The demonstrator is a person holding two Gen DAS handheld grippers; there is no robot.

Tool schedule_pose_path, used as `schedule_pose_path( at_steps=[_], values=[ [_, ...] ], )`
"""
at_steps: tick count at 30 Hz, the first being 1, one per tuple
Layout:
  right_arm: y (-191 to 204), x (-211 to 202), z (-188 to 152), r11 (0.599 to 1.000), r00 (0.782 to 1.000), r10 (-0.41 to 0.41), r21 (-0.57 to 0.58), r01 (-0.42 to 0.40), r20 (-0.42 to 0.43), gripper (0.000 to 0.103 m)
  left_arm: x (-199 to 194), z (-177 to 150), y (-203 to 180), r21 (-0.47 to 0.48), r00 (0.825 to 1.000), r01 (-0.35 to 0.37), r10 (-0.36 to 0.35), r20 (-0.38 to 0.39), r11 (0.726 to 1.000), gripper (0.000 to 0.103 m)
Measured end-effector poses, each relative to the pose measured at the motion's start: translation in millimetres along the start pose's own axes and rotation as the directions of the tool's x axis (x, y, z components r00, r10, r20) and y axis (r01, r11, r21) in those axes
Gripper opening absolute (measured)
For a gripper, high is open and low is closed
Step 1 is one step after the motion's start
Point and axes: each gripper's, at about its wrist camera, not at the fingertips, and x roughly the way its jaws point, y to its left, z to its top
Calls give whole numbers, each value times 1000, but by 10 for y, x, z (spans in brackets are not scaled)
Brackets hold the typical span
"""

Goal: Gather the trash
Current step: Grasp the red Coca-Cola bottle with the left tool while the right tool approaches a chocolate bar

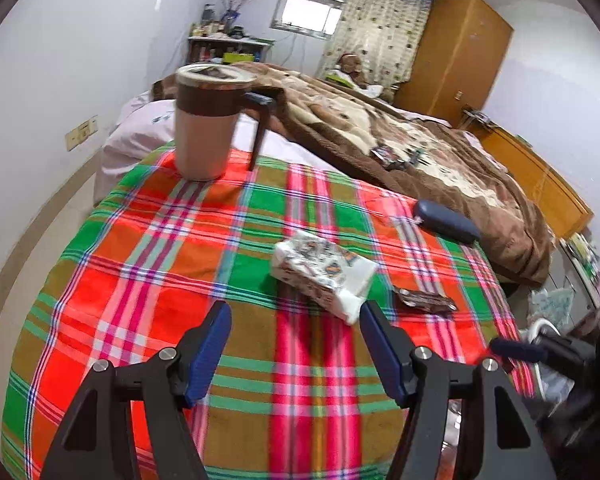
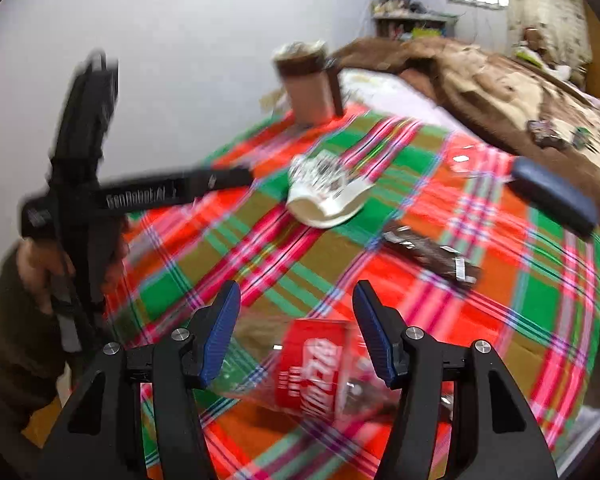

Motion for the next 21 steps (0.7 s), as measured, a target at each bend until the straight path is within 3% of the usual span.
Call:
schedule_pose_path(
  at_steps=[5,8,12,15,21],
  values=[
    [-463,-384,-168,978,992,-88,198,69,88,60,-108,-120,-381,149,989,144,-140,-37,978,66],
    [-658,-467,-279,957,988,-128,271,99,89,60,-133,-262,-635,259,975,219,-202,-93,941,79],
    [-719,-467,-353,943,981,-184,294,156,69,60,-66,-420,-924,376,969,238,-193,-152,896,80],
    [-724,-424,-359,951,986,-159,277,138,56,60,5,-491,-1067,423,962,259,-194,-191,868,80],
    [-593,-331,-358,979,990,-143,145,143,-8,60,183,-549,-1146,443,957,253,-156,-243,860,80]
  ],
)
